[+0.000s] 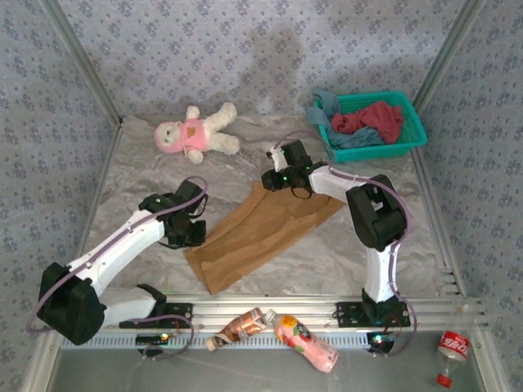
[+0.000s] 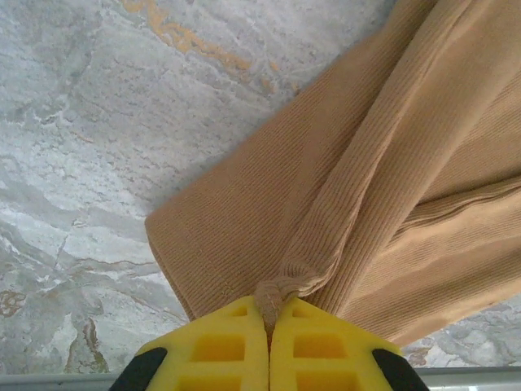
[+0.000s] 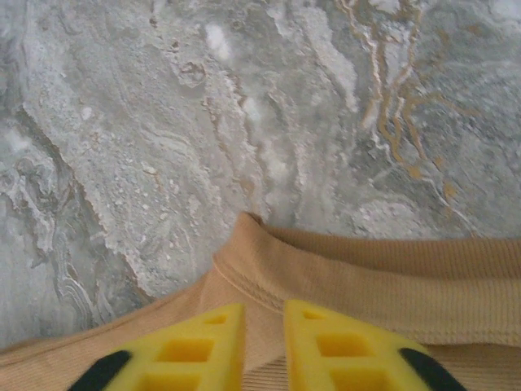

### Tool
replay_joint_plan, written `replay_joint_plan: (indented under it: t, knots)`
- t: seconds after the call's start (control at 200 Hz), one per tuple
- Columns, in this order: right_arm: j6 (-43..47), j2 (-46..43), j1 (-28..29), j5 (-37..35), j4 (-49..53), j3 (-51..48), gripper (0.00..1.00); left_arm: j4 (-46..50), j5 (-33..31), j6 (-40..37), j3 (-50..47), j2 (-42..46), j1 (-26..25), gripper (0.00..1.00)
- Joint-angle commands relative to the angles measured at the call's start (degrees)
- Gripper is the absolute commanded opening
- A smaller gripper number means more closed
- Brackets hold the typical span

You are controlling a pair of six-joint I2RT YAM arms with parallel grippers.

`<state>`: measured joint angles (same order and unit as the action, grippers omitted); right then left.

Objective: Fold and stack the tank tops

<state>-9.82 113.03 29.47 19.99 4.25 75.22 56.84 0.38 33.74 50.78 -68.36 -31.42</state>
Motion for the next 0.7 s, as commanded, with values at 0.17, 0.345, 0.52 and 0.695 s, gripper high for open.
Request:
replay_joint_plan:
  t: [0.17,0.345,0.52,0.695]
  knots:
    - [7.9,6.3,2.3,-2.0,5.7,9.5,0.36,-1.4,0.9,2.6,-1.9,-1.6,-3.3,0.06]
    - [12.5,11.1,2.9,-3.6,12.0,15.2,0.38,-2.1,1.1,2.8,-3.0,-2.2,-4.0,0.06]
    - [14.2,14.2,3.6,-4.3,14.8,18.8,0.38,-3.0,1.6,3.1,-3.8,-2.9,-4.6,0.06]
    - [14.3,15.4,3.7,-4.9,14.6,21.0,0.22,-3.2,1.7,2.8,-4.4,-4.0,-4.9,0.06]
